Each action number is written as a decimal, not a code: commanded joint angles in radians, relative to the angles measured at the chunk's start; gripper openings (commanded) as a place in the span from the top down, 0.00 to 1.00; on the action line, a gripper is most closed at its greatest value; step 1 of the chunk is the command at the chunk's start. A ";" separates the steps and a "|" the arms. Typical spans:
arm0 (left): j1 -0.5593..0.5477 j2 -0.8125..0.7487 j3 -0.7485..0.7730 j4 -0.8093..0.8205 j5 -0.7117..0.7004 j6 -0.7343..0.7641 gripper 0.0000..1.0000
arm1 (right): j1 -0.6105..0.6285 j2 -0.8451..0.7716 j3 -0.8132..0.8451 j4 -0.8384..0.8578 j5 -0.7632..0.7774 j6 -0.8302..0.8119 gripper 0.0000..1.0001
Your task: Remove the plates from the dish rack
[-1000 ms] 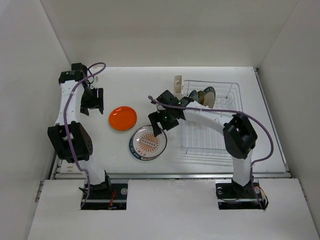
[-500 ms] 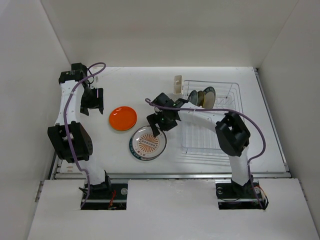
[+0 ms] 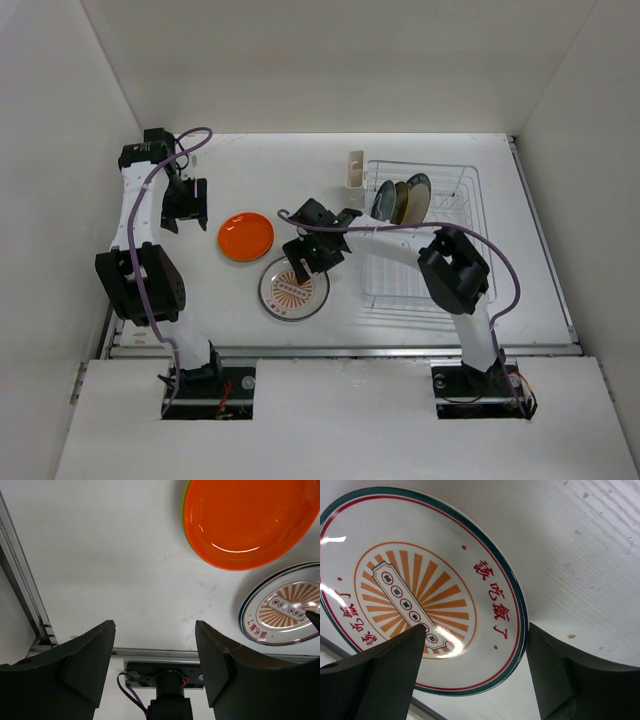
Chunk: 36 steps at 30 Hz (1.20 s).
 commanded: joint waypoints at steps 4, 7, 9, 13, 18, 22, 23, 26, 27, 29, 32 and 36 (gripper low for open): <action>0.008 -0.052 -0.008 -0.017 -0.006 -0.004 0.38 | 0.018 -0.024 0.004 0.033 0.034 0.023 0.16; 0.008 -0.052 -0.017 -0.017 -0.006 -0.004 0.38 | 0.027 -0.024 0.004 0.012 0.049 0.023 0.16; 0.008 -0.052 -0.017 -0.017 -0.006 -0.004 0.38 | 0.027 -0.024 0.013 0.001 0.088 0.032 0.16; 0.008 -0.052 -0.017 -0.017 -0.006 -0.004 0.38 | 0.027 -0.088 0.041 -0.040 0.166 0.054 0.16; 0.008 -0.062 0.001 -0.017 -0.006 -0.004 0.38 | 0.017 -0.224 0.142 -0.132 0.423 0.114 0.08; 0.008 -0.062 0.012 -0.017 -0.015 -0.004 0.38 | -0.043 -0.349 0.217 -0.206 0.546 0.143 0.08; 0.008 -0.062 0.012 -0.017 -0.015 -0.004 0.38 | -0.061 -0.402 0.228 -0.217 0.568 0.163 0.08; 0.008 -0.062 0.021 -0.017 -0.024 -0.004 0.38 | -0.173 -0.505 0.219 -0.247 0.634 0.223 0.07; 0.008 -0.062 0.032 -0.017 -0.033 -0.004 0.38 | -0.210 -0.525 0.210 -0.247 0.634 0.242 0.07; 0.008 -0.062 0.032 -0.017 -0.033 -0.004 0.38 | -0.328 -0.553 0.178 -0.257 0.651 0.253 0.06; 0.008 -0.062 0.041 -0.017 -0.042 -0.004 0.38 | -0.463 -0.529 0.177 -0.293 0.600 0.253 0.06; 0.008 -0.051 0.041 -0.017 -0.042 -0.004 0.38 | -0.546 -0.447 0.142 -0.313 0.557 0.264 0.06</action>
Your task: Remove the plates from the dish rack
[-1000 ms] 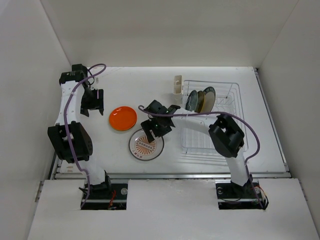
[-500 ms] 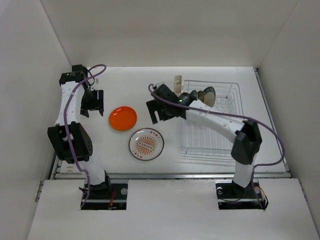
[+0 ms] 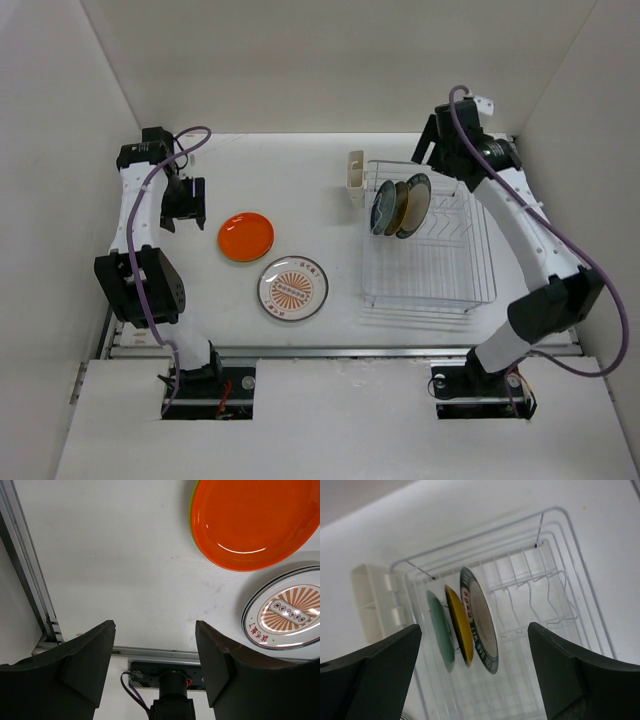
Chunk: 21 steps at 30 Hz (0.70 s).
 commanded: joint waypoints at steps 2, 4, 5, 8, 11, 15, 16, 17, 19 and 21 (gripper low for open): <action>0.008 -0.012 0.038 -0.018 -0.024 -0.004 0.38 | -0.029 0.094 -0.078 -0.039 -0.051 0.026 0.12; 0.008 -0.002 0.038 -0.018 -0.033 -0.004 0.38 | -0.053 0.115 -0.135 0.002 -0.051 0.048 0.19; 0.008 -0.002 0.038 -0.027 -0.033 -0.004 0.38 | -0.063 0.115 -0.152 0.015 -0.068 0.048 0.25; 0.008 -0.002 0.038 -0.027 -0.042 -0.004 0.38 | -0.077 0.124 -0.205 0.077 -0.105 0.048 0.30; 0.008 0.019 0.047 -0.027 -0.051 -0.004 0.38 | -0.077 0.152 -0.206 0.087 -0.126 0.028 0.52; 0.008 0.019 0.047 -0.027 -0.051 -0.004 0.38 | -0.077 0.164 -0.186 0.076 -0.128 0.005 0.90; 0.008 0.019 0.047 -0.027 -0.051 -0.004 0.38 | -0.077 0.152 -0.186 0.076 -0.113 0.005 1.00; 0.008 0.019 0.047 -0.027 -0.051 -0.004 0.38 | -0.077 0.143 -0.176 0.059 -0.074 0.005 1.00; 0.008 0.019 0.047 -0.027 -0.051 -0.004 0.38 | -0.077 0.109 -0.164 0.030 -0.033 0.005 1.00; 0.008 0.019 0.047 -0.027 -0.051 -0.004 0.38 | -0.077 0.086 -0.115 0.006 0.034 -0.009 1.00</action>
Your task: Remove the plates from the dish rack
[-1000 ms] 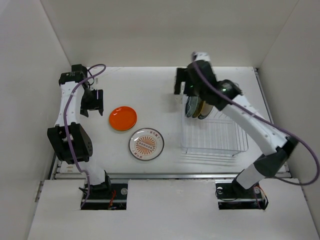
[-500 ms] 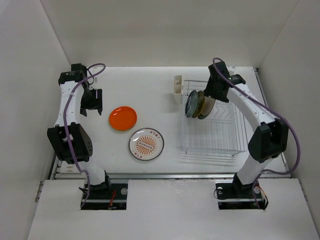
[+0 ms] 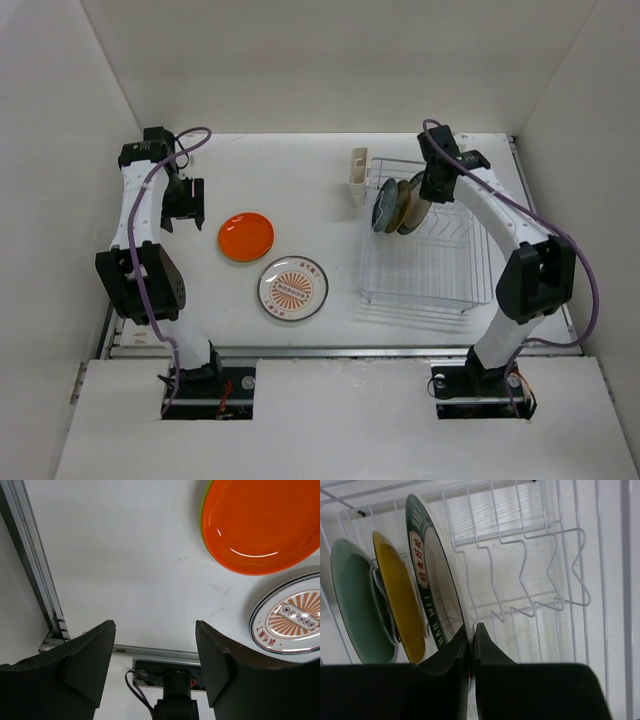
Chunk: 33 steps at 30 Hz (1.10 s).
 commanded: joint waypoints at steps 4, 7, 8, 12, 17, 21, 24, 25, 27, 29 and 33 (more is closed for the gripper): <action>0.008 -0.015 0.036 -0.024 0.019 -0.004 0.38 | 0.011 -0.122 0.223 -0.107 0.275 -0.004 1.00; 0.008 -0.025 0.036 -0.024 0.028 -0.004 0.38 | 0.055 -0.132 0.368 -0.178 0.433 -0.028 1.00; 0.008 -0.026 0.036 -0.024 0.028 -0.004 0.38 | 0.066 -0.132 0.405 -0.227 0.470 -0.038 1.00; 0.008 -0.048 0.036 -0.024 0.028 -0.004 0.38 | 0.155 -0.141 0.499 -0.277 0.526 -0.069 1.00; 0.008 -0.059 0.036 -0.024 0.019 -0.004 0.38 | 0.365 -0.178 0.337 -0.021 -0.105 -0.190 1.00; 0.008 -0.071 0.015 -0.024 0.008 -0.013 0.38 | 0.463 -0.114 0.159 0.209 -0.559 -0.199 1.00; 0.008 -0.082 0.001 -0.024 -0.001 -0.013 0.38 | 0.496 -0.006 0.150 0.286 -0.718 -0.199 1.00; 0.008 -0.082 0.001 -0.024 -0.001 -0.013 0.38 | 0.496 0.046 0.159 0.295 -0.743 -0.187 1.00; 0.008 -0.082 -0.009 -0.024 -0.001 -0.013 0.38 | 0.496 0.090 0.170 0.296 -0.786 -0.187 1.00; 0.008 -0.082 -0.009 -0.024 -0.001 -0.013 0.38 | 0.496 0.139 0.170 0.296 -0.826 -0.187 1.00; 0.008 -0.082 -0.009 -0.024 -0.001 -0.013 0.38 | 0.496 0.192 0.118 0.296 -0.856 -0.187 1.00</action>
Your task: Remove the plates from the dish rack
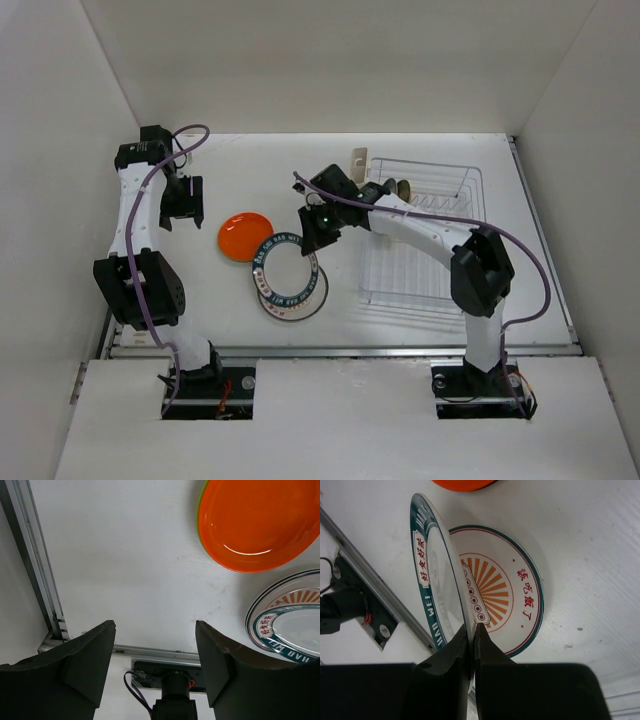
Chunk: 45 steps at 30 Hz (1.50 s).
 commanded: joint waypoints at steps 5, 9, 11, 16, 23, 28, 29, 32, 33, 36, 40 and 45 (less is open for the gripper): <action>0.008 -0.042 -0.007 -0.024 -0.009 -0.009 0.37 | 0.014 0.048 -0.028 0.030 -0.075 -0.051 0.72; 0.008 -0.042 -0.007 -0.024 -0.009 -0.009 0.37 | 0.056 0.071 -0.007 -0.047 0.108 -0.064 0.26; 0.008 -0.033 0.003 -0.024 -0.009 -0.009 0.37 | 0.068 0.071 0.003 -0.068 0.171 -0.064 0.18; 0.008 -0.033 0.003 -0.024 -0.009 -0.009 0.37 | 0.086 0.114 0.042 -0.111 0.312 -0.052 0.17; 0.008 -0.033 -0.007 -0.024 -0.009 -0.009 0.37 | 0.132 0.178 0.076 -0.133 0.386 -0.041 0.17; 0.008 -0.033 -0.016 -0.024 -0.009 -0.009 0.37 | 0.132 0.089 0.085 -0.144 0.459 0.011 0.17; 0.008 -0.033 -0.016 -0.024 -0.009 -0.009 0.37 | 0.132 0.057 0.085 -0.144 0.472 0.021 0.17; 0.008 -0.042 -0.005 -0.024 -0.009 -0.009 0.37 | 0.132 -0.102 0.122 -0.133 0.545 0.072 0.09; 0.008 -0.042 -0.005 -0.024 -0.009 -0.009 0.37 | 0.108 -0.144 0.122 -0.133 0.591 0.089 0.08; 0.008 -0.062 -0.005 -0.013 -0.019 -0.009 0.37 | 0.053 -0.282 0.145 -0.124 0.682 0.165 0.07; 0.008 -0.071 -0.014 -0.013 -0.019 -0.009 0.37 | -0.129 -0.354 0.133 -0.188 0.837 0.231 0.07; 0.008 -0.071 -0.014 -0.013 -0.019 -0.009 0.37 | -0.327 -0.328 0.087 -0.271 0.840 0.275 0.15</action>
